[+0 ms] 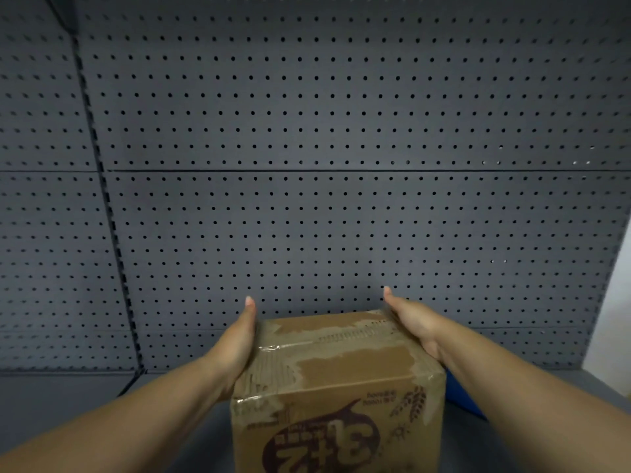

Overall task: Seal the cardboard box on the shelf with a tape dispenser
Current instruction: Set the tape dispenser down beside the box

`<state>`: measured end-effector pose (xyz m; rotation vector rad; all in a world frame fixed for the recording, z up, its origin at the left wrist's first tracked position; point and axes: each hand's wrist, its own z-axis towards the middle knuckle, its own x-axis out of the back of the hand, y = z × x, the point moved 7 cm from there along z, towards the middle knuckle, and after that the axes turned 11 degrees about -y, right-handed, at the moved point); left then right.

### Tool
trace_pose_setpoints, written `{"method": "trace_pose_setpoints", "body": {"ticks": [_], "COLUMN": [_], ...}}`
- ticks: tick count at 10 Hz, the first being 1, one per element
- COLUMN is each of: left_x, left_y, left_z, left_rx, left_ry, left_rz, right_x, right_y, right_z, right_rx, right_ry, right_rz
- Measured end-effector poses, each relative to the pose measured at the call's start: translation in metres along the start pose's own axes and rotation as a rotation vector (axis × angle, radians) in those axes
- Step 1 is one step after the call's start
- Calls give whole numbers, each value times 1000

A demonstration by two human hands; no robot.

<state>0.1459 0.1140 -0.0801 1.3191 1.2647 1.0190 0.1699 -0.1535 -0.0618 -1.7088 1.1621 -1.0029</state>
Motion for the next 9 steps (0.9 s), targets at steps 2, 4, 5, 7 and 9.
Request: {"method": "trace_pose_setpoints", "body": {"ticks": [2,4,5,7,9], "left_x": [13,5,4,-4,-11], "left_y": [3,4,8,7,14], "left_z": [-17,-33,-39,-40,-51], "left_rx": [101,153,107,133,195], "left_ry": [-44,153,240,152,79], "left_rz": [81,132,212,274,246], "right_x": [24,8,4,5,13], "right_y": [9,22,28,40,33], "right_z": [-16,-27,-31,-46,-68], "right_rx": [-10,15,28,51,71], "right_ry": [64,-8,5,-38,-94], "right_rz": [110,75,46,100,-65]}}
